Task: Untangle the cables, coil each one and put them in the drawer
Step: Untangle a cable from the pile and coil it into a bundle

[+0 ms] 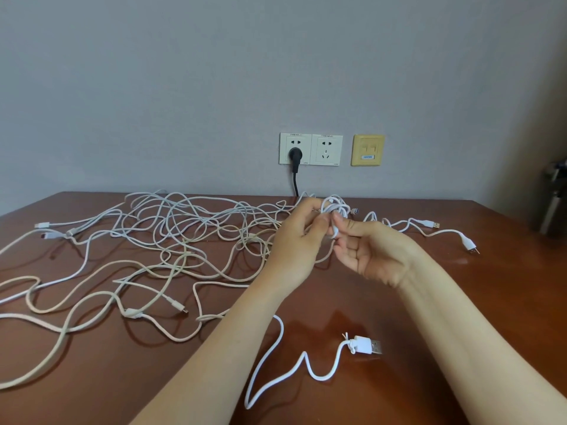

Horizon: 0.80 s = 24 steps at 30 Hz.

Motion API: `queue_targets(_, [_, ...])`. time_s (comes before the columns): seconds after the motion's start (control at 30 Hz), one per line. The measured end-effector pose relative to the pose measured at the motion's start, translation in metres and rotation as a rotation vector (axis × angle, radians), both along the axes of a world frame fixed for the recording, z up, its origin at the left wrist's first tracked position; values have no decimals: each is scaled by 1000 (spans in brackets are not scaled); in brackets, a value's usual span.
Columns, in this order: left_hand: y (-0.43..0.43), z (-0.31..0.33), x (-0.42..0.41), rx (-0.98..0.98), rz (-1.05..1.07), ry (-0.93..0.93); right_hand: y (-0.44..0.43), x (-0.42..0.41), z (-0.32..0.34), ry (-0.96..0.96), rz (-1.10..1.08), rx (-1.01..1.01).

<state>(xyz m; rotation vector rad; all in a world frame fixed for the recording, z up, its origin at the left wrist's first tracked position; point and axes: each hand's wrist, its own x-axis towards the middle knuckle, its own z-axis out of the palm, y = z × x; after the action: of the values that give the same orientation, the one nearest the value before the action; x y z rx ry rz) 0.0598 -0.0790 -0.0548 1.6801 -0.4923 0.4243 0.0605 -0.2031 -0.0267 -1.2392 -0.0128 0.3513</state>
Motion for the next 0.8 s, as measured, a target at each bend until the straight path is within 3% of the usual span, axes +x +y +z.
queue_targets(0.13, [0, -1, 1, 16, 2, -16, 3, -2, 2, -37, -74, 46])
queue_targets(0.3, [0, -1, 2, -39, 25, -3, 14, -4, -5, -316, -334, -19])
queue_targets(0.5, [0, 4, 0, -232, 33, 68, 17, -9, -2, -411, -228, -50])
queue_targets(0.67, [-2, 7, -3, -204, -28, 94, 24, -7, -8, -533, -392, -191])
queue_targets(0.8, [-3, 6, -5, -204, -60, 97, 24, -7, -9, -480, -354, -203])
